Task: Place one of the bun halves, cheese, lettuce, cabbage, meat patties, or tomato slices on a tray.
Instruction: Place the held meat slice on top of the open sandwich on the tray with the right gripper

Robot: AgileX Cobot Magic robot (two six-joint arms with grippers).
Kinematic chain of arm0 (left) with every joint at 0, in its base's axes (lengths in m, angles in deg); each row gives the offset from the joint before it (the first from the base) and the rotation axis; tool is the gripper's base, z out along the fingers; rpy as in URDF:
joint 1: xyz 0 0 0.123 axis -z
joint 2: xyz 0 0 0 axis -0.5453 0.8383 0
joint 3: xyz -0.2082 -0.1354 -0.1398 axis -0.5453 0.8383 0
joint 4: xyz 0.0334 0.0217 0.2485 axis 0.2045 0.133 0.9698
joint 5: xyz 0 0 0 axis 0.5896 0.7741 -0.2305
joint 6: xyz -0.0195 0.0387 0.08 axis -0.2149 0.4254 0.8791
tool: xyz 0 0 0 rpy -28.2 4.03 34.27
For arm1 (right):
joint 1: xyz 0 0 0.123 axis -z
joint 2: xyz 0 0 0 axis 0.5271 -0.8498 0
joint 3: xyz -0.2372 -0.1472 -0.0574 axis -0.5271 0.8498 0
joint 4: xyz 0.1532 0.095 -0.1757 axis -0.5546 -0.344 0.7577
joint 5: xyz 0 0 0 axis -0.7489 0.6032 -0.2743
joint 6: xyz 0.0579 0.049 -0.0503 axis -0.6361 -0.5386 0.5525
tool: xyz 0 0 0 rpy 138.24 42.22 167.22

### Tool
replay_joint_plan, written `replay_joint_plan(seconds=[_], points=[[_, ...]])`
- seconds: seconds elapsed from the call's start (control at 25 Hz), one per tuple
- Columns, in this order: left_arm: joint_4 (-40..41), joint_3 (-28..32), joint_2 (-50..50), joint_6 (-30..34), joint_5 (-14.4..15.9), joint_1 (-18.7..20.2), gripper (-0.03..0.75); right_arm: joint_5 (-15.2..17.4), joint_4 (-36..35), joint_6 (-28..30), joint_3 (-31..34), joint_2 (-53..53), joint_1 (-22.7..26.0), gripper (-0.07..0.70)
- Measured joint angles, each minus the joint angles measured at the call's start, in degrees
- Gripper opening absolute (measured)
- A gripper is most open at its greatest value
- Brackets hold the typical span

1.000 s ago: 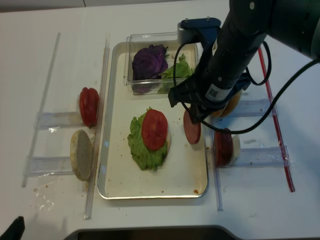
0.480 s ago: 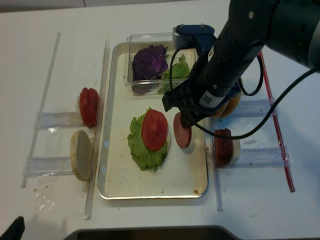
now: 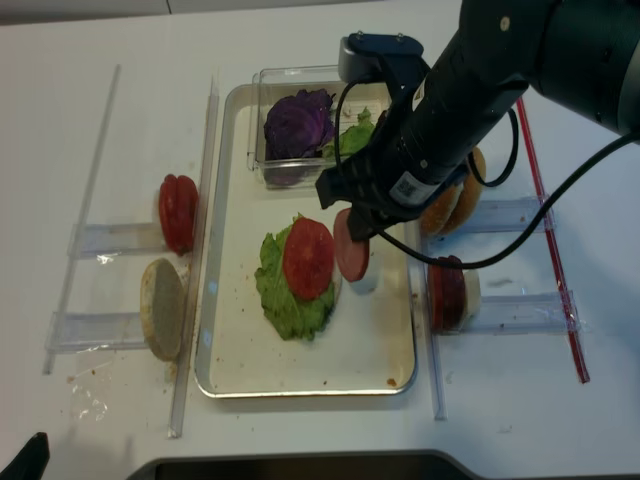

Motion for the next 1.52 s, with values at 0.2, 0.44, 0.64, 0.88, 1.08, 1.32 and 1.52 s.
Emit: replay_joint_plan(seconds=[0.2,0.44,0.64,0.88,1.08,1.32,1.52], points=[[0.0,0.0,0.0,0.0,0.0,0.0,0.440,-0.1,-4.1,3.7,0.0,0.0,0.0,0.081],[0.0,0.0,0.0,0.0,0.0,0.0,0.440,-2.5,-7.9,6.1,3.6,0.2,0.0,0.081],[0.0,0.0,0.0,0.0,0.0,0.0,0.440,-5.5,-15.6,12.5,8.0,0.2,0.0,0.081],[0.0,0.0,0.0,0.0,0.0,0.0,0.440,-8.5,-20.6,18.6,10.4,0.2,0.0,0.081],[0.0,0.0,0.0,0.0,0.0,0.0,0.440,-8.3,-26.3,23.7,10.8,0.2,2.8,0.081],[0.0,0.0,0.0,0.0,0.0,0.0,0.440,-4.7,-34.7,32.8,10.8,0.2,7.2,0.081],[0.0,0.0,0.0,0.0,0.0,0.0,0.440,-0.8,-41.3,38.3,10.8,-2.4,7.4,0.081]])
